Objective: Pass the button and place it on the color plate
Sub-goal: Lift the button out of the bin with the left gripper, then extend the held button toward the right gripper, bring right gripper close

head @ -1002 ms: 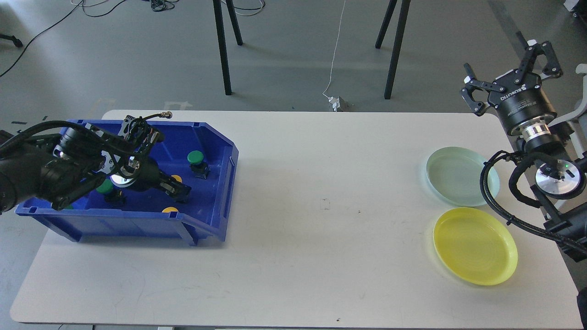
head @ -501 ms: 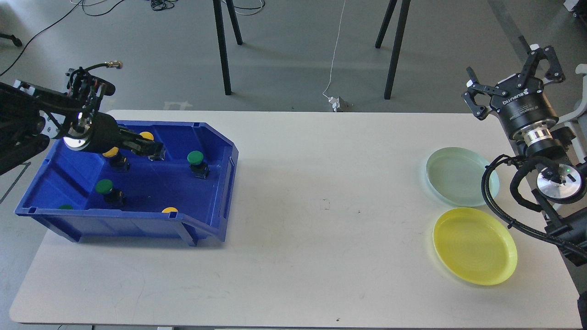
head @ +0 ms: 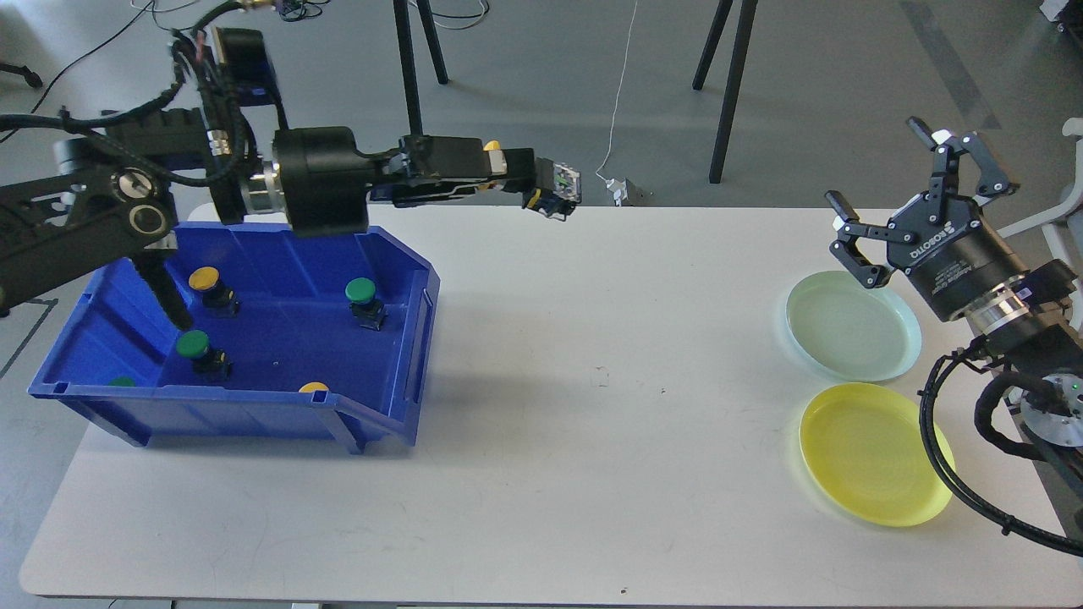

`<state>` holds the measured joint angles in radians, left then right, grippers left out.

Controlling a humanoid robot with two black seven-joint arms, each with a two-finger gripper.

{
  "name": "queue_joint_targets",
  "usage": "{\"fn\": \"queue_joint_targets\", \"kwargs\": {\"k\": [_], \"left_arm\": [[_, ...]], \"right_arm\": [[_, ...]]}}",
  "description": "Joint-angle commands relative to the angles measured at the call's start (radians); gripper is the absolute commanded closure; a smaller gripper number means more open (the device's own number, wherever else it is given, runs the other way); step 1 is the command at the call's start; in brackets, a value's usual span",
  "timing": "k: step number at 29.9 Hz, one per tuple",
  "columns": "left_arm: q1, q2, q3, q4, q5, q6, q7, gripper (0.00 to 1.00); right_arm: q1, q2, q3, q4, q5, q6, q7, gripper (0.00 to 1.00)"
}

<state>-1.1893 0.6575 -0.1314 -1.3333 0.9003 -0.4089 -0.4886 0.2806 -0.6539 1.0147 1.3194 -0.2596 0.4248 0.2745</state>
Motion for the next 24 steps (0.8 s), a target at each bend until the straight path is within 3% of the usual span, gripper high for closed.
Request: {"fn": "queue_joint_targets", "kwargs": {"k": [1,4,11,24], "left_arm": [[0.010,-0.211,0.001,0.149,-0.011,0.007,0.000,1.00],[0.054,-0.292,-0.002,0.242,-0.011,-0.014,0.000,1.00],[0.068,-0.329,-0.016,0.270,-0.027,-0.028,0.000,1.00],[0.069,-0.328,-0.017,0.270,-0.031,-0.033,0.000,1.00]], "right_arm": [[-0.124,-0.081,-0.005,0.197,-0.092,-0.001,0.041,0.00],[-0.146,-0.099,-0.013,0.277,-0.101,0.003,0.078,0.00],[-0.066,-0.061,-0.102,0.276,-0.104,0.006,0.088,0.00],[0.084,0.105,-0.232,0.127,-0.096,0.003,0.088,0.01]]}}
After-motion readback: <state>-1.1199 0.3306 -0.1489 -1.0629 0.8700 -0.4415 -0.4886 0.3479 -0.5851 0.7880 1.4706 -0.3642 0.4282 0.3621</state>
